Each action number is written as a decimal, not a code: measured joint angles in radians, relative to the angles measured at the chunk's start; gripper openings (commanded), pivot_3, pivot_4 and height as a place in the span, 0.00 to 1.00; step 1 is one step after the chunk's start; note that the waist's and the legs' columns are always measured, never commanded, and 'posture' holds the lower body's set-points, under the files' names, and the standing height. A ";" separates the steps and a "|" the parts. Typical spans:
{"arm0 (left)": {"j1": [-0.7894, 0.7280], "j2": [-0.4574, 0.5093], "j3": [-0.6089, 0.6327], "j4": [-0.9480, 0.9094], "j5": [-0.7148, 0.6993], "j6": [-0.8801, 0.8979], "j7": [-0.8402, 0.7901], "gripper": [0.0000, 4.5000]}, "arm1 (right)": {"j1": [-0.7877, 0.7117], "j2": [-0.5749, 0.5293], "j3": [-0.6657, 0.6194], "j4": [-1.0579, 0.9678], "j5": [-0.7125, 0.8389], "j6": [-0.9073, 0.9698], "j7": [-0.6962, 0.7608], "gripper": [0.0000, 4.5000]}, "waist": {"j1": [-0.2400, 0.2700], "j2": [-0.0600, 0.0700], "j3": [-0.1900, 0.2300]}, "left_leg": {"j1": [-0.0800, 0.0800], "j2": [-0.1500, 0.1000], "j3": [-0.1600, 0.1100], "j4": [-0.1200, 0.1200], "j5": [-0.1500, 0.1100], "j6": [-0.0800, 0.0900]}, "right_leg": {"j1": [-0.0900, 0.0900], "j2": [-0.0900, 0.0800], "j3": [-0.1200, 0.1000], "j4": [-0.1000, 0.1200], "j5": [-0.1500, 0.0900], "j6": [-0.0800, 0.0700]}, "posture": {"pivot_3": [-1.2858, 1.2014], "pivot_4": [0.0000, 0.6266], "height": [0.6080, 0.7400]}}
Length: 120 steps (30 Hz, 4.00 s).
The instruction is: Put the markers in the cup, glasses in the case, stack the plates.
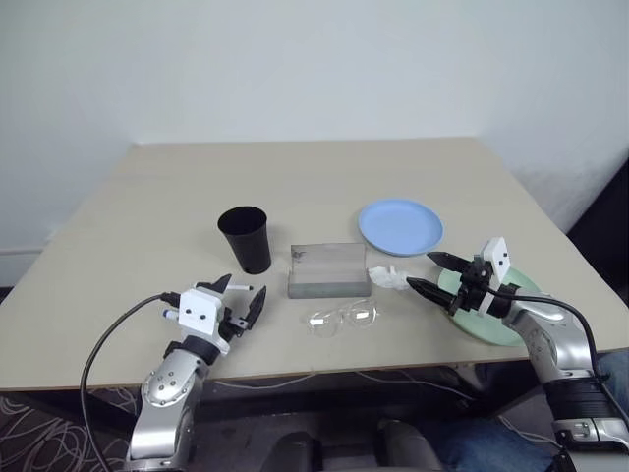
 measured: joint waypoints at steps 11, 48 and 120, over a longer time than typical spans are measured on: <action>0.041 -0.009 -0.006 -0.049 0.015 0.006 0.015 0.81 | -0.009 0.009 0.023 0.047 -0.015 -0.024 0.010 0.98 | 0.000 0.000 0.000 | 0.000 0.000 0.000 0.000 0.000 0.000 | 0.000 0.000 0.000 0.000 0.000 0.000 | 0.52 0.00 0.86; -0.039 0.020 -0.026 0.011 0.012 0.024 -0.076 0.81 | 0.099 -0.159 -0.004 -0.217 -0.043 0.181 -0.131 0.98 | 0.001 -0.001 0.000 | -0.001 0.000 0.001 0.000 0.000 0.000 | -0.001 0.000 0.000 0.000 0.000 0.000 | 0.52 0.00 0.86; -0.036 0.092 -0.180 -0.118 -0.151 0.190 -0.304 0.82 | -0.188 -0.165 0.280 -0.129 -0.413 0.524 -0.593 0.01 | -0.006 -0.007 0.001 | -0.002 0.008 0.004 -0.003 -0.001 -0.001 | -0.004 0.001 -0.001 -0.003 0.000 0.000 | 0.52 0.00 0.86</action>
